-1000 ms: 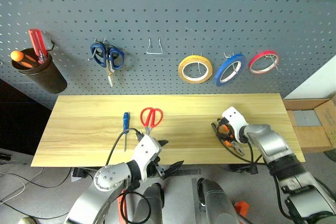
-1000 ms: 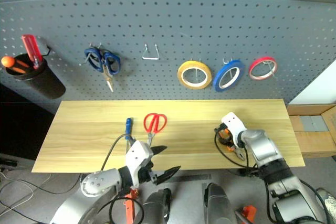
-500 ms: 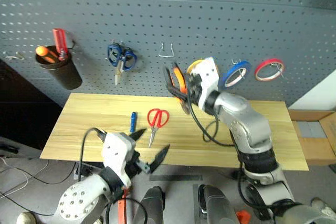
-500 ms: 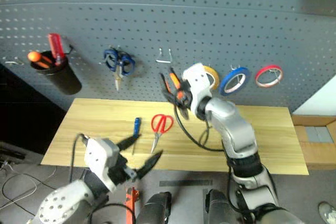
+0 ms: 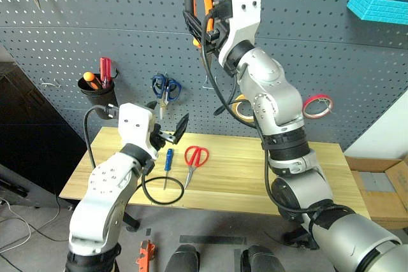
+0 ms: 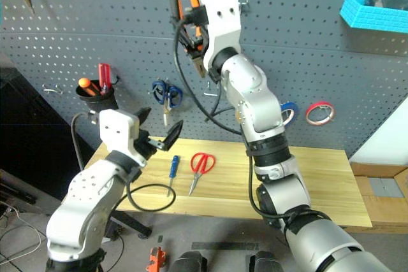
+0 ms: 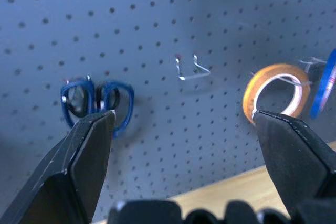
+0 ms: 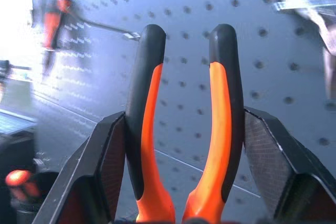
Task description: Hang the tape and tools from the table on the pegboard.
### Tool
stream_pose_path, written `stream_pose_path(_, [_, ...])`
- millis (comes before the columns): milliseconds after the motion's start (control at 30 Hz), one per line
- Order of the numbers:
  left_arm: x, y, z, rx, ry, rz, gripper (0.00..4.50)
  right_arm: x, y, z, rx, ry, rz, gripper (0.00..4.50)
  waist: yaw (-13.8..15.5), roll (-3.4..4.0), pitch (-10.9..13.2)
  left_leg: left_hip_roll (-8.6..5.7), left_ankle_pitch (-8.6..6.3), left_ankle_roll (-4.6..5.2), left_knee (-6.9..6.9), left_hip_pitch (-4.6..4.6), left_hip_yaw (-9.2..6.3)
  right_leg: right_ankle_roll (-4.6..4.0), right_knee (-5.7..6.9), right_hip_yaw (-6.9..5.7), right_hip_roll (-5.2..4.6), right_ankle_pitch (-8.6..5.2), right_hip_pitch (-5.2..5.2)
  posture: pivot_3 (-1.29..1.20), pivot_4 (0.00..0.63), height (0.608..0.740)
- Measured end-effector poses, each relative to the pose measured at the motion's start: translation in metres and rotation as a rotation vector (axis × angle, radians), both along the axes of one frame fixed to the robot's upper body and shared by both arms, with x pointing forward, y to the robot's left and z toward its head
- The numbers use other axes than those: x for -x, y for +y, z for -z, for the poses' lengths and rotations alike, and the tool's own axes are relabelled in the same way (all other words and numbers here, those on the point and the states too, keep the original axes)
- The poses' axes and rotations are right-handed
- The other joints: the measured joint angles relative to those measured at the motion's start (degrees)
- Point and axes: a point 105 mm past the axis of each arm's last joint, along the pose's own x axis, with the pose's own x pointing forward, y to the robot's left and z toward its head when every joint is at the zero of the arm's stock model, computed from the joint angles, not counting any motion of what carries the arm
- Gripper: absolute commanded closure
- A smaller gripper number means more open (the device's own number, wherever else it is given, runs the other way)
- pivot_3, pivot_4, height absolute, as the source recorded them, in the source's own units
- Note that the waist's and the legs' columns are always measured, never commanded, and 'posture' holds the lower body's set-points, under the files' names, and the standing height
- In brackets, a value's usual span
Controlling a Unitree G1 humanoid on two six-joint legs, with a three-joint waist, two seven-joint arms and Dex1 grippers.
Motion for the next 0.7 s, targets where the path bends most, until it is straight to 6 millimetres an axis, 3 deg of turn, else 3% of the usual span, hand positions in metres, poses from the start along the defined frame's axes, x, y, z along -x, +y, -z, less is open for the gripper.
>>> stream_pose_path(133, [-0.023, -0.006, 0.025, 0.001, 0.064, 0.012, 0.00, -0.019, -0.005, 0.022, -0.010, 0.004, 0.074, 1.76, -0.4, 0.01, 0.0, 0.03, 0.03, 0.04, -0.03, -0.05, 0.06, -0.03, 0.08, 0.13, 0.04, 0.01, -0.14, 0.18, 0.069, 0.740])
stream_pose_path(267, [-0.033, -0.017, 0.031, 0.007, 0.069, 0.052, 0.00, -0.026, -0.011, 0.027, -0.079, -0.028, 0.131, 1.76, -1.0, 0.06, 0.1, 0.03, 0.02, 0.04, -0.27, -0.09, 0.06, -0.05, 0.07, 0.16, 0.02, 0.01, -0.27, 0.18, 0.110, 0.740])
stream_pose_path(500, [-0.040, -0.031, 0.024, 0.007, 0.051, 0.115, 0.00, -0.020, -0.005, 0.002, -0.167, -0.131, 0.167, 1.76, -1.6, 0.27, 1.6, 0.12, 0.02, 0.06, -0.69, -0.04, 0.06, -0.29, 0.14, 0.14, 0.03, -0.14, -0.49, 0.19, 0.182, 0.740])
stream_pose_path(700, [-0.048, -0.037, 0.016, 0.008, 0.042, 0.136, 0.00, -0.017, 0.002, 0.002, -0.205, -0.130, 0.165, 1.76, -1.6, 0.32, 4.1, 0.12, 0.02, 0.07, -0.65, -0.05, 0.03, -0.31, 0.16, 0.10, 0.02, -0.15, -0.44, 0.21, 0.246, 0.740])
